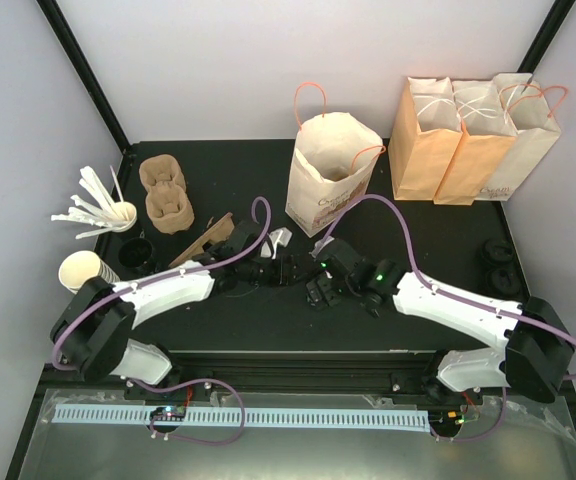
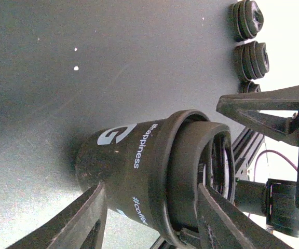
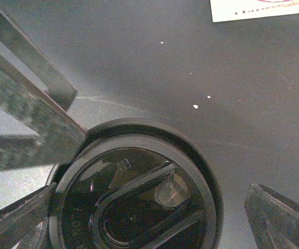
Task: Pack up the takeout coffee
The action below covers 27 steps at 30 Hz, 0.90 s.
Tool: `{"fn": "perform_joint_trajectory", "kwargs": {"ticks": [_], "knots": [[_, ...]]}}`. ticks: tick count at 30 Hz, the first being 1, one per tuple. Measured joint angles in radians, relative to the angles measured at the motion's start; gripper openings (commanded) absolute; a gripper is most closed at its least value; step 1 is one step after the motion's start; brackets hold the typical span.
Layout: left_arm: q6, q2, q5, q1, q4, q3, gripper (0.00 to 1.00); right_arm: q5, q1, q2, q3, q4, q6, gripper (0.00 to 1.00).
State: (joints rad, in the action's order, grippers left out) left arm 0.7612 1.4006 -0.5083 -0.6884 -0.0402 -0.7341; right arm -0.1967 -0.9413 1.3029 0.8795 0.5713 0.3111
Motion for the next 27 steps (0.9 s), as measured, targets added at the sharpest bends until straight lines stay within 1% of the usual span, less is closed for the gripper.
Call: {"fn": "perform_joint_trajectory", "kwargs": {"ticks": [2, 4, 13, 17, 21, 27], "knots": [[-0.004, 0.017, -0.014, 0.0, 0.002, -0.004, 0.59, 0.0, -0.002, -0.005, -0.006, -0.018, -0.001, 0.99], [-0.007, 0.032, -0.028, 0.0, 0.003, -0.004, 0.6, 0.0, -0.002, -0.006, -0.01, -0.028, -0.003, 0.99], [-0.035, 0.107, -0.069, 0.0, -0.005, -0.043, 0.55, -0.005, -0.021, -0.006, -0.018, -0.041, -0.008, 0.99], [-0.052, 0.113, -0.068, 0.0, -0.025, -0.044, 0.53, -0.012, -0.029, -0.006, -0.018, -0.041, -0.008, 0.99], [-0.067, 0.112, -0.056, 0.0, -0.046, -0.039, 0.53, -0.031, -0.042, -0.008, -0.017, -0.039, -0.008, 0.99], [-0.075, 0.074, -0.031, 0.0, -0.067, -0.013, 0.55, -0.06, -0.06, -0.01, -0.006, -0.026, -0.007, 0.99]]}}
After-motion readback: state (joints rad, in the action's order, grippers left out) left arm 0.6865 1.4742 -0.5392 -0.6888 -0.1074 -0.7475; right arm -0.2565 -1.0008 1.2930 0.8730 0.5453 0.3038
